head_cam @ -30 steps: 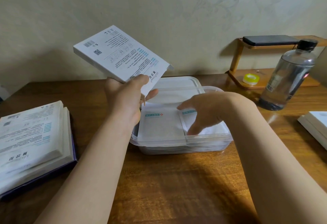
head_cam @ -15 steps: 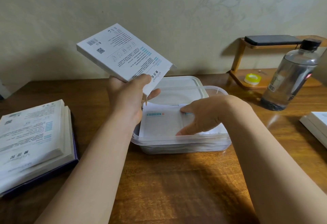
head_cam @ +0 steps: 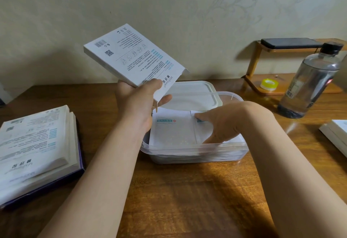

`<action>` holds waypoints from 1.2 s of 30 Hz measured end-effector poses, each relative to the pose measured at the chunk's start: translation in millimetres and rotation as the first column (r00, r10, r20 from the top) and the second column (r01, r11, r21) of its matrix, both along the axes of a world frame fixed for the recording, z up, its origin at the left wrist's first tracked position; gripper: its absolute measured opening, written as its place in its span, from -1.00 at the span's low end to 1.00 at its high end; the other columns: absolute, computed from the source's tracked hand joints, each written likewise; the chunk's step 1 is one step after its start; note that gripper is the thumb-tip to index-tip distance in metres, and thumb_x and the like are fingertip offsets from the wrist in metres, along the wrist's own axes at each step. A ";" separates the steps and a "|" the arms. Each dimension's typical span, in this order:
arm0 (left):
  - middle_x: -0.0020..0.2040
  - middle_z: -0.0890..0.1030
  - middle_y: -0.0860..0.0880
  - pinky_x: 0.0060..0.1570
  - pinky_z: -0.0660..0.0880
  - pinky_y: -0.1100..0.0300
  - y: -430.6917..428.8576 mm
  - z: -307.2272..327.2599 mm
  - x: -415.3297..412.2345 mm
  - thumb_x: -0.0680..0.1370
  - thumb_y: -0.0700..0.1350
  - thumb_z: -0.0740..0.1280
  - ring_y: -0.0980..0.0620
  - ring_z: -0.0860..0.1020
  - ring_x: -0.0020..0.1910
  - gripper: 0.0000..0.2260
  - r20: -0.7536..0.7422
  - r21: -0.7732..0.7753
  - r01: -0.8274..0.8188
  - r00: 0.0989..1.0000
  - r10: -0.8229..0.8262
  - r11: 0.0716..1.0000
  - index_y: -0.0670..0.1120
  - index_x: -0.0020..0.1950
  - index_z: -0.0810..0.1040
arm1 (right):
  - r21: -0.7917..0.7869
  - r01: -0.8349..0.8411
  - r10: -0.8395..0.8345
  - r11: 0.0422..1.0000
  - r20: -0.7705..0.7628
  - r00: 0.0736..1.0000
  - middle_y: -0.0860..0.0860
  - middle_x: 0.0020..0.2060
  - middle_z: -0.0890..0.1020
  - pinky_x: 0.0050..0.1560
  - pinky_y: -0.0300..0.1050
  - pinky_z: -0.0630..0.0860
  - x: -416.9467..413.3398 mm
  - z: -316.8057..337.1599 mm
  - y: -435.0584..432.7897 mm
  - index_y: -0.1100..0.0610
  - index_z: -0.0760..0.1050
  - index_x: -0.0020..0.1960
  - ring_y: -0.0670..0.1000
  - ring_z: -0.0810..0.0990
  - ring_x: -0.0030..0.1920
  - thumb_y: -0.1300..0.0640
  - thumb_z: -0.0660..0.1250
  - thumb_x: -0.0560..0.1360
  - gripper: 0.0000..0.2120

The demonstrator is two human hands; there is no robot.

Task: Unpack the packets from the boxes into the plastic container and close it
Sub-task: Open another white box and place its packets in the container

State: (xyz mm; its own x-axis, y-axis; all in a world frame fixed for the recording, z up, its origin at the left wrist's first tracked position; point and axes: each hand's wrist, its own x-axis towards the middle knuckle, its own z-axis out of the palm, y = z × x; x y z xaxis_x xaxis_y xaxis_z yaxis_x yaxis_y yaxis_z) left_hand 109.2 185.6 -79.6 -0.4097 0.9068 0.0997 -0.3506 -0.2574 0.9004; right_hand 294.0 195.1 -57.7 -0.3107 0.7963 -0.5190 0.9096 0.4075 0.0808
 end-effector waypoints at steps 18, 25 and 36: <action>0.10 0.72 -0.02 -0.36 0.63 0.13 -1.8 1.7 0.7 0.50 -0.44 0.40 -0.12 0.72 0.04 -0.61 -0.018 -0.018 0.001 1.000 -0.002 1.000 -0.14 0.28 0.56 | 0.020 0.049 -0.049 0.999 -0.006 0.999 0.00 0.33 0.49 0.35 0.03 0.42 3.1 -11.9 9.1 -0.11 0.17 0.56 0.10 0.46 0.28 -0.32 0.50 0.34 -0.08; 0.14 0.73 -0.02 -0.24 0.66 0.08 -14.7 27.4 6.7 0.57 -0.37 0.37 -0.04 0.72 0.09 -0.64 0.104 0.016 0.252 0.962 -0.252 0.968 -0.03 0.28 0.56 | 0.130 0.202 -0.145 0.971 -0.353 0.924 -0.10 0.43 0.43 0.40 0.01 0.33 22.0 22.8 -0.1 -0.11 0.23 0.54 0.02 0.40 0.44 -0.30 0.45 0.39 -0.18; -0.06 0.75 0.04 -0.56 0.51 0.25 -70.7 67.0 84.1 0.61 0.01 0.36 0.10 0.72 -0.22 -0.84 0.064 -0.158 0.535 0.844 -0.532 0.830 0.08 0.16 0.67 | -0.258 0.561 -0.176 0.786 -0.964 -0.198 0.15 -0.02 0.70 0.05 0.06 0.66 89.0 78.1 -60.9 0.14 0.62 0.03 0.13 0.69 0.05 0.17 0.32 0.60 -0.89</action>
